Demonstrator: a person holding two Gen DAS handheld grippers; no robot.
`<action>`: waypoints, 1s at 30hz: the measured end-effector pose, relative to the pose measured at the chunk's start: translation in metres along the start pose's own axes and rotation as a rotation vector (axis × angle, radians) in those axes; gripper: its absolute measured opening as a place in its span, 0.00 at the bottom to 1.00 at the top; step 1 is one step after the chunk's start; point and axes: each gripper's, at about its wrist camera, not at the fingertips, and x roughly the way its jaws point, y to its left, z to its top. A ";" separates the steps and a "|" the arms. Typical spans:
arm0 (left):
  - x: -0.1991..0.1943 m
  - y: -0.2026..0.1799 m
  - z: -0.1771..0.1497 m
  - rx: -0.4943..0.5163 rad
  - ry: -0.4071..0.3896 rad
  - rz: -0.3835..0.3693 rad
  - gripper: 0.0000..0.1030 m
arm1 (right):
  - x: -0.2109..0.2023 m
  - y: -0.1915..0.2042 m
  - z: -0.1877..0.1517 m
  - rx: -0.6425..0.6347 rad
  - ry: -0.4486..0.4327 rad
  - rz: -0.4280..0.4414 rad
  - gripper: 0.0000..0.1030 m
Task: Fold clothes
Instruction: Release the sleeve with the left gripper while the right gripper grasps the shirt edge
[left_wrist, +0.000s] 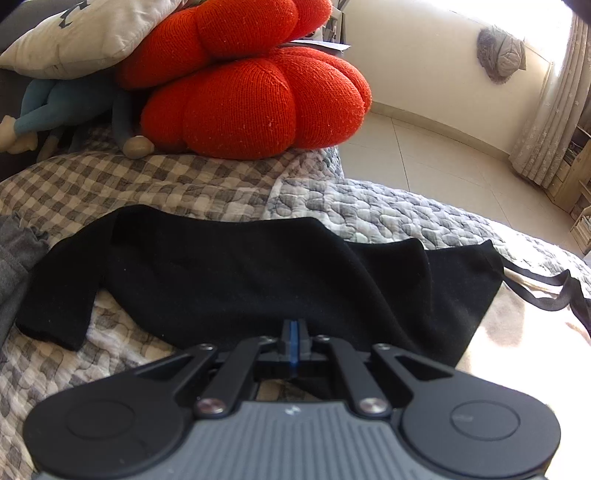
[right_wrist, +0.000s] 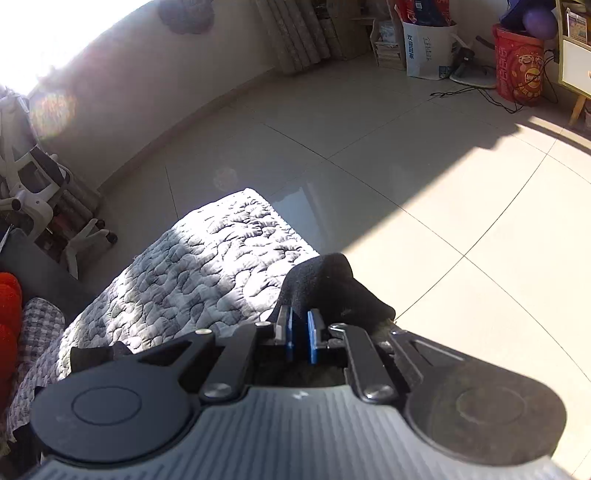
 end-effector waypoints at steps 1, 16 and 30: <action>0.000 -0.001 0.000 0.001 0.001 0.001 0.00 | -0.001 -0.003 0.001 0.030 0.001 0.009 0.11; -0.028 -0.038 0.031 0.183 -0.095 -0.263 0.32 | -0.027 0.035 0.006 -0.371 -0.145 -0.027 0.15; 0.061 -0.102 0.044 0.382 -0.044 -0.334 0.69 | 0.030 0.143 -0.035 -0.759 0.049 0.378 0.50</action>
